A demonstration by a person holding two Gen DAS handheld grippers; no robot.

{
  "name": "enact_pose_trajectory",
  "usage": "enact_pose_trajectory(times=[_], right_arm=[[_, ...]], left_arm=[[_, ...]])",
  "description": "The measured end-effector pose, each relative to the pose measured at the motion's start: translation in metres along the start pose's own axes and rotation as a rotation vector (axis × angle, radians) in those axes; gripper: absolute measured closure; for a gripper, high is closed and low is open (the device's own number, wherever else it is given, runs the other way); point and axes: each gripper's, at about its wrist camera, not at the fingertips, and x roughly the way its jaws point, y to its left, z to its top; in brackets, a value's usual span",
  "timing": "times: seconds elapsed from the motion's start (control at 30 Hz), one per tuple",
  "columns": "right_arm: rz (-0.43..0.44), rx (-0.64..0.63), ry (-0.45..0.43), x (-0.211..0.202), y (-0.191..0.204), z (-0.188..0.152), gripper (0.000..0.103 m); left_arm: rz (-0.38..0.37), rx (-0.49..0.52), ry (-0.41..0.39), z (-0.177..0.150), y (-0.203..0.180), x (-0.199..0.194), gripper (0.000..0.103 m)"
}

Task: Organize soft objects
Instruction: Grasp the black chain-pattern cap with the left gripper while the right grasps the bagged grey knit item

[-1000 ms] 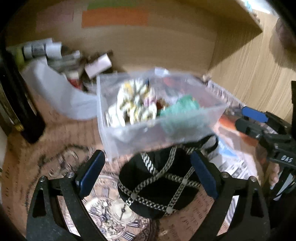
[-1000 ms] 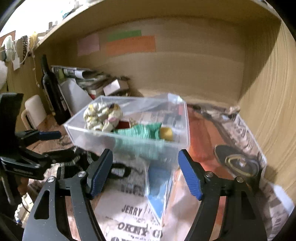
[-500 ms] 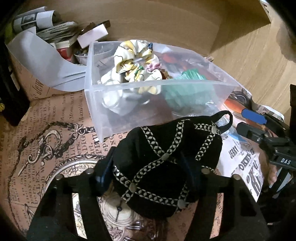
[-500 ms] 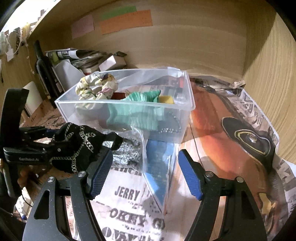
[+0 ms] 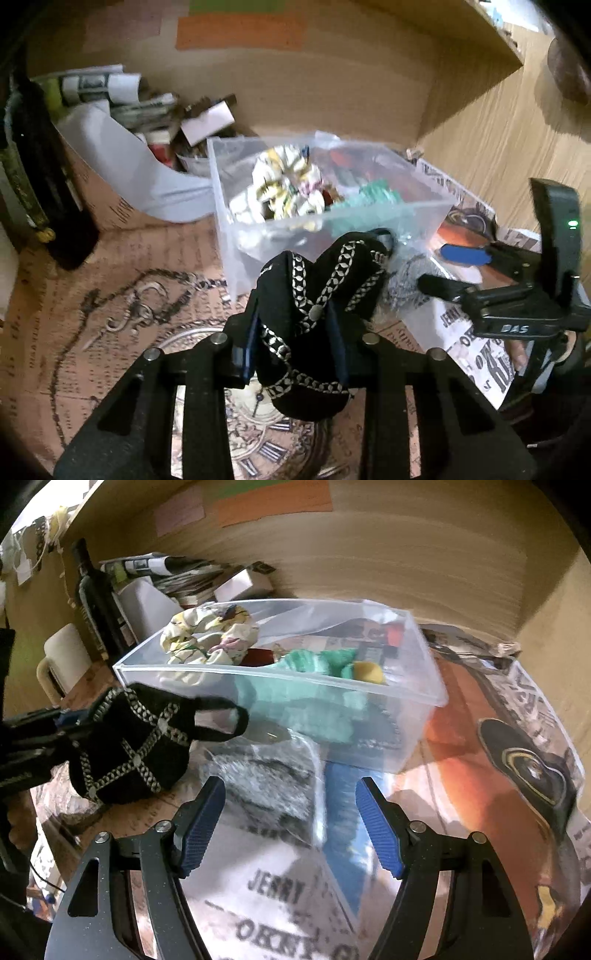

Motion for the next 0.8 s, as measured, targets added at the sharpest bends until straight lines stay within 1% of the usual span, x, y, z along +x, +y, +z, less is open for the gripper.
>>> enact_pose_trajectory(times=[0.13, 0.27, 0.3, 0.33, 0.37, 0.4, 0.47, 0.6, 0.8], right_arm=[[0.028, -0.014, 0.043, 0.016, 0.006, 0.005, 0.033], [0.055, -0.024, 0.067, 0.025, 0.009, 0.005, 0.034], [0.06, -0.024, 0.067, 0.025, 0.008, 0.005, 0.044], [0.076, -0.024, 0.067, 0.025, 0.008, 0.004, 0.051], [0.085, -0.025, 0.071, 0.026, 0.009, 0.004, 0.056], [0.072, -0.03, 0.066, 0.025, 0.011, 0.003, 0.062], [0.055, -0.047, 0.049, 0.021, 0.014, 0.0, 0.068], [0.051, -0.045, 0.012, 0.008, 0.014, -0.003, 0.075], [0.058, -0.035, -0.074, -0.026, 0.012, 0.0, 0.075]], left_arm=[[0.007, 0.0, -0.043, 0.004, 0.001, -0.012, 0.071], [0.01, -0.002, -0.066, 0.006, 0.0, -0.02, 0.071], [0.012, -0.001, -0.07, 0.006, -0.001, -0.02, 0.071], [0.013, 0.002, -0.074, 0.007, -0.001, -0.021, 0.071], [0.015, 0.003, -0.076, 0.007, -0.002, -0.024, 0.071], [0.016, 0.005, -0.08, 0.008, -0.002, -0.024, 0.071], [0.017, 0.006, -0.086, 0.01, -0.002, -0.023, 0.071], [0.011, 0.003, -0.105, 0.015, -0.002, -0.026, 0.071], [0.003, 0.018, -0.142, 0.027, -0.006, -0.033, 0.071]])
